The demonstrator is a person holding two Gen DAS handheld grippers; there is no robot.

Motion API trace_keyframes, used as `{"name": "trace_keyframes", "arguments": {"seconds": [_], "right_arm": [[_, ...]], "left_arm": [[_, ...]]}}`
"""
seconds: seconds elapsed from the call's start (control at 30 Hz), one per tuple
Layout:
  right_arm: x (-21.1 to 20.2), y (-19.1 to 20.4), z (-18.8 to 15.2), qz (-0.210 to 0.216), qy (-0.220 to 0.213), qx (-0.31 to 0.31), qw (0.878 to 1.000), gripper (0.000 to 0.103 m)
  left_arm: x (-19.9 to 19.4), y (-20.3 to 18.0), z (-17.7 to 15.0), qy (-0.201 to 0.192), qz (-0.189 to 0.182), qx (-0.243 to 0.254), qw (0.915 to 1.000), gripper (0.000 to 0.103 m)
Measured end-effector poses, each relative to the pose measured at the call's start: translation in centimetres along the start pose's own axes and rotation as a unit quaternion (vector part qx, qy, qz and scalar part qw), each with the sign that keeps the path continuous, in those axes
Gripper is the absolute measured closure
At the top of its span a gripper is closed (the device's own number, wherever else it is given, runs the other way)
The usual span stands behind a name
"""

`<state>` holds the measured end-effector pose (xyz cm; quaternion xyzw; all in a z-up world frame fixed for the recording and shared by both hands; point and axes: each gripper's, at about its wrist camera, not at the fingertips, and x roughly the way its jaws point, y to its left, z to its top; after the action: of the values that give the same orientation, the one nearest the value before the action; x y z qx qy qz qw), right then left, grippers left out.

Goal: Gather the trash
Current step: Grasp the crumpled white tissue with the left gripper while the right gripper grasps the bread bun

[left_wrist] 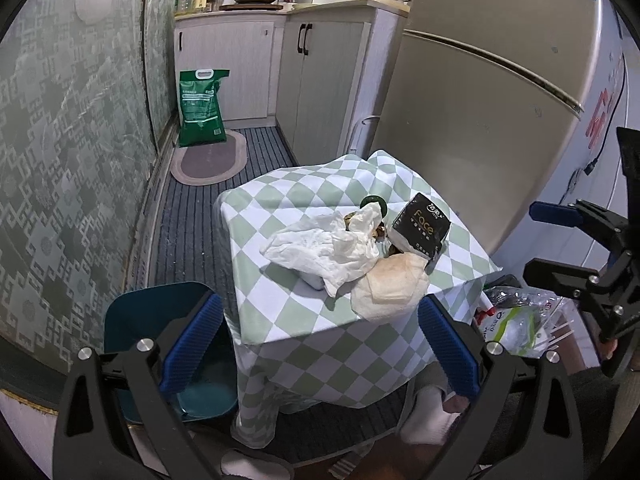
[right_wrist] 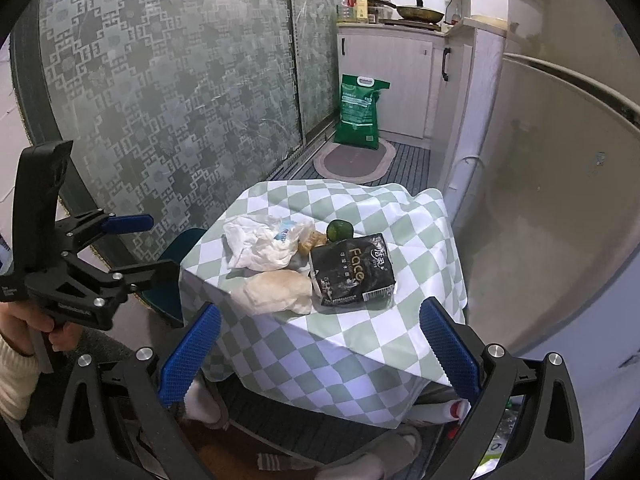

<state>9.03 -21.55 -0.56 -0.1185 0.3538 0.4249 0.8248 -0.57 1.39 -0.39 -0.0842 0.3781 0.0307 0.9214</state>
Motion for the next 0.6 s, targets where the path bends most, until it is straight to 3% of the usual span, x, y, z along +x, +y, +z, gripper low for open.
{"name": "trace_keyframes", "arguments": {"seconds": [0.1, 0.2, 0.33, 0.47, 0.6], "right_arm": [[0.3, 0.2, 0.0, 0.004, 0.002, -0.001, 1.0, 0.006], [0.6, 0.4, -0.1, 0.003, 0.005, -0.004, 1.0, 0.008], [0.9, 0.2, 0.1, 0.009, 0.0, -0.004, 1.0, 0.012], [1.4, 0.4, 0.5, 0.014, 0.003, -0.013, 1.0, 0.024], [1.9, 0.8, 0.9, 0.026, 0.003, -0.022, 0.999, 0.024]], "left_arm": [[0.1, 0.1, 0.0, 0.002, -0.001, 0.006, 1.0, 0.023], [0.8, 0.5, -0.1, 0.017, -0.018, 0.005, 0.9997, 0.026], [1.8, 0.9, 0.6, 0.039, -0.043, 0.005, 0.9983, 0.046], [2.7, 1.0, 1.7, 0.066, -0.031, 0.039, 0.9966, 0.054], [4.4, 1.7, 3.1, 0.077, -0.03, 0.074, 0.9938, 0.055]]}}
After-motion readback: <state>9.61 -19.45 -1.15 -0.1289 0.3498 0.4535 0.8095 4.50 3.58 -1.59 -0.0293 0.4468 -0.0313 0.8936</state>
